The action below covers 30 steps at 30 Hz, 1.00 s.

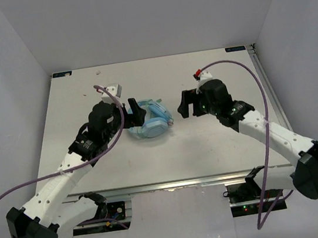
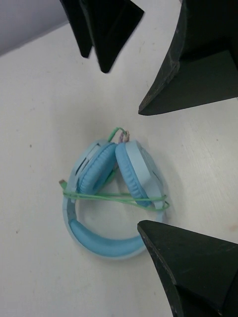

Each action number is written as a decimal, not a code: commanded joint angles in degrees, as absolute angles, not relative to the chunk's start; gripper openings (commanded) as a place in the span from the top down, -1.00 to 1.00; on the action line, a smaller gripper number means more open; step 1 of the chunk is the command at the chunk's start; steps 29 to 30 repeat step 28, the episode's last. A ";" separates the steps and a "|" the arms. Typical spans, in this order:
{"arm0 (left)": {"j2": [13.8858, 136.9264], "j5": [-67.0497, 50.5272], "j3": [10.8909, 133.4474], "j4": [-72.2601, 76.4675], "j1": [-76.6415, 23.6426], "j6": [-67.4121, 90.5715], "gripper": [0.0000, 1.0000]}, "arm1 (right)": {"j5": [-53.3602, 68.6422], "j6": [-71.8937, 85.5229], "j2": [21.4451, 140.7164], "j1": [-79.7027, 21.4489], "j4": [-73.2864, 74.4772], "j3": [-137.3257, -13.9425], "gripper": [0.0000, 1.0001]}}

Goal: Wrap the headphones

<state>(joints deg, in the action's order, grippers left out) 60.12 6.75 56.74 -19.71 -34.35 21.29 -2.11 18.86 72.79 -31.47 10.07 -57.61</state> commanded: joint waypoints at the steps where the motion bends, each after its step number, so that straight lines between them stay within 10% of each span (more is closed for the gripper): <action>1: 53.13 7.77 45.73 -13.24 -38.15 24.69 -0.96 | -7.71 24.11 60.02 -36.79 11.24 -48.19 -0.80; 30: 31.98 3.93 24.17 1.86 -42.73 24.71 -0.96 | -2.66 19.43 39.40 -37.88 0.72 -30.60 -0.80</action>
